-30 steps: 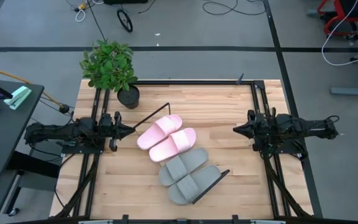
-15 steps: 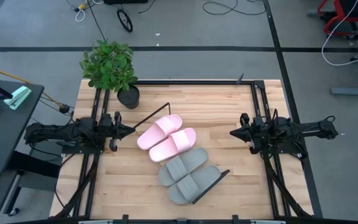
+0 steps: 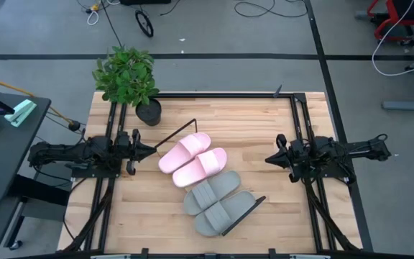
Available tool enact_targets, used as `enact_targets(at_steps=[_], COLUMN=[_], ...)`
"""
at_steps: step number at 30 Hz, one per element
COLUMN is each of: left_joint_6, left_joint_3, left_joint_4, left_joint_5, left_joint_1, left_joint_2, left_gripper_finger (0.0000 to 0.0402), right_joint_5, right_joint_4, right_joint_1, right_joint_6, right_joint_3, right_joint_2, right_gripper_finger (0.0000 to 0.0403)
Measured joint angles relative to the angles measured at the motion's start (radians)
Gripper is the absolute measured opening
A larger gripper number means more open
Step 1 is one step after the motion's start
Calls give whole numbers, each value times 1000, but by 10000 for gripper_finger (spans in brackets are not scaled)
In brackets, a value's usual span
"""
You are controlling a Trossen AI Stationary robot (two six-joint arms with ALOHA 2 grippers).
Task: Pick and place slides into the shelf
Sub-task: Return to Home Position
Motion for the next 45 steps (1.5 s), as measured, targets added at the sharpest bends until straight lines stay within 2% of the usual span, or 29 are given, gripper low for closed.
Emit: enact_targets(at_steps=[8,19,33,45], left_joint_6=[0,0,-1,0], left_joint_3=[0,0,0,0], left_joint_4=[0,0,0,0], left_joint_5=[0,0,0,0], left_joint_1=[0,0,0,0], left_joint_2=[0,0,0,0], left_gripper_finger=[21,36,18,36], right_joint_5=[-2,9,10,11], right_joint_4=[-1,-4,-4,-5], right_joint_1=[0,0,0,0], right_joint_6=[-35,-44,-44,-44], right_joint_3=[0,0,0,0], right_joint_2=[2,2,2,2], right_gripper_finger=[1,16,15,14])
